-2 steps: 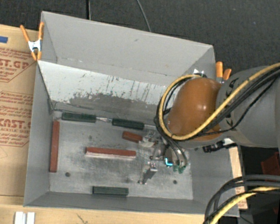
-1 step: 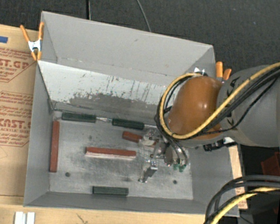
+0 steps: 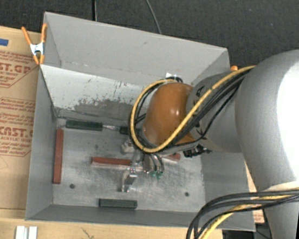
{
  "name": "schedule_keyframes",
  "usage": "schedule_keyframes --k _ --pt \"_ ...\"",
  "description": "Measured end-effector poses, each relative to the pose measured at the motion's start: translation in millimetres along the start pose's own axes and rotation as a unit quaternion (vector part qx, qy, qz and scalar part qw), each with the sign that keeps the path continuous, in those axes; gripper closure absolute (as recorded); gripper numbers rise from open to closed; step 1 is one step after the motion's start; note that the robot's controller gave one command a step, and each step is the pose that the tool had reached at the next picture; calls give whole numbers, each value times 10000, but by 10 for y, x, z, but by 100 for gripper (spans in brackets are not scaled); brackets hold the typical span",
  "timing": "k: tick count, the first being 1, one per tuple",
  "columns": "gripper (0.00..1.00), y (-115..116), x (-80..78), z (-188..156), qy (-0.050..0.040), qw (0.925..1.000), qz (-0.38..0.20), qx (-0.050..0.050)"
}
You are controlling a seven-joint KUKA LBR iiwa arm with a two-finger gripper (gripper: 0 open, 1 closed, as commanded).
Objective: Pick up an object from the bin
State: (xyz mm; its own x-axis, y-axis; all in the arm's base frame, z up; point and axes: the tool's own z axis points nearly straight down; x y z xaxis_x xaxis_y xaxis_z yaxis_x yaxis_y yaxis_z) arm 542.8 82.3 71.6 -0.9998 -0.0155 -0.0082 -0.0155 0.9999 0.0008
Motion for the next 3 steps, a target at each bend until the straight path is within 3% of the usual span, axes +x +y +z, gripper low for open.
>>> schedule_keyframes --k 1,2,3 --pt "0 -38 -9 -461 26 9998 186 -2" --pt "0 3 -24 -8 -1 10000 0 -2" --pt "0 92 60 -32 -45 9963 858 -5"
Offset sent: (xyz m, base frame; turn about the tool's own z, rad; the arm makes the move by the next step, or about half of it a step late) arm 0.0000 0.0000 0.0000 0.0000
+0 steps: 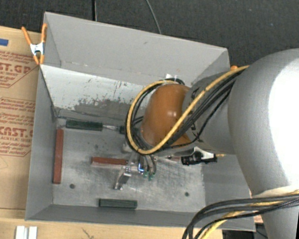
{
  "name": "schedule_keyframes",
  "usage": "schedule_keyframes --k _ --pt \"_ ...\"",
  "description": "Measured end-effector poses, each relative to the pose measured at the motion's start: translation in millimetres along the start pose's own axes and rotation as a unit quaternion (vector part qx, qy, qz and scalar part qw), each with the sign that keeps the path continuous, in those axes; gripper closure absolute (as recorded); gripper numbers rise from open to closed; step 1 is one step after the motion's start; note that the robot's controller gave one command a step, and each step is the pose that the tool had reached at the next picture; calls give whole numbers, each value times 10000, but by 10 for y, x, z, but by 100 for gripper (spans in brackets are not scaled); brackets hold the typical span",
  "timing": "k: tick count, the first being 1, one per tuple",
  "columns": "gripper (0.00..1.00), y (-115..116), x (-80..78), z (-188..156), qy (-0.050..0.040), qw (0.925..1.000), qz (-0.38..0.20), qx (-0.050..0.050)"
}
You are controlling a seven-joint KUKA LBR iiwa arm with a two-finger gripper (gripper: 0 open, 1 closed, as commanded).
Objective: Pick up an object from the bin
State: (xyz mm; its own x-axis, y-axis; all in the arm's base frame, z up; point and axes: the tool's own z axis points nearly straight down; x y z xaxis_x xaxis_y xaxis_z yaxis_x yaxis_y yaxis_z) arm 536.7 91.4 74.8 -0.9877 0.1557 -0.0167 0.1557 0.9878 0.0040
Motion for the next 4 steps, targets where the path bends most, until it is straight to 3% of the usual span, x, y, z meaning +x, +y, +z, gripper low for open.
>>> schedule_keyframes --k 1,4 --pt "100 -53 -125 -30 58 9963 -861 -2" --pt "100 -58 -100 -159 107 9962 -863 12"
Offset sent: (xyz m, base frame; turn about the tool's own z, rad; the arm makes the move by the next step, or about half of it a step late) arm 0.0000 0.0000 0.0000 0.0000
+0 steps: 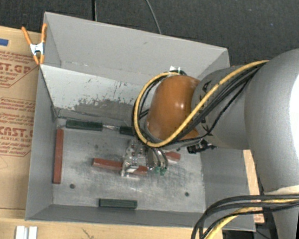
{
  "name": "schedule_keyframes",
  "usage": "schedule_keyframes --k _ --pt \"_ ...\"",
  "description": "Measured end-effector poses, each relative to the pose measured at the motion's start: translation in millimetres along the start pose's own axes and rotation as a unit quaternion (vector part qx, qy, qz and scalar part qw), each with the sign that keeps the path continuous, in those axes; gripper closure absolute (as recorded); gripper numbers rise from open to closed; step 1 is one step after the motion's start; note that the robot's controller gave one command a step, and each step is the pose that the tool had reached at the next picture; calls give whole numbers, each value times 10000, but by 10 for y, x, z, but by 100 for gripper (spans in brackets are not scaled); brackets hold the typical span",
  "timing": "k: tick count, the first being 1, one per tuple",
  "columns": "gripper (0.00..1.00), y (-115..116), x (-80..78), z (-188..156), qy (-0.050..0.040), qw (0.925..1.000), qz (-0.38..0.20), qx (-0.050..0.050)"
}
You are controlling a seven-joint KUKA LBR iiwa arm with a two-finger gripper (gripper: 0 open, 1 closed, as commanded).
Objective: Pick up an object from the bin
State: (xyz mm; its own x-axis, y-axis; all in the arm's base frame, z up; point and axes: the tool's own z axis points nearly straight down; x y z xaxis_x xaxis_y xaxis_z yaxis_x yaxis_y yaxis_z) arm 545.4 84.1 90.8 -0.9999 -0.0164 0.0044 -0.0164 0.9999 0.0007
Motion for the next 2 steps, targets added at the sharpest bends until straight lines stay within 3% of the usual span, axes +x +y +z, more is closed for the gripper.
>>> schedule_keyframes --k 2 --pt "100 4 -18 -501 -35 10000 0 -3"
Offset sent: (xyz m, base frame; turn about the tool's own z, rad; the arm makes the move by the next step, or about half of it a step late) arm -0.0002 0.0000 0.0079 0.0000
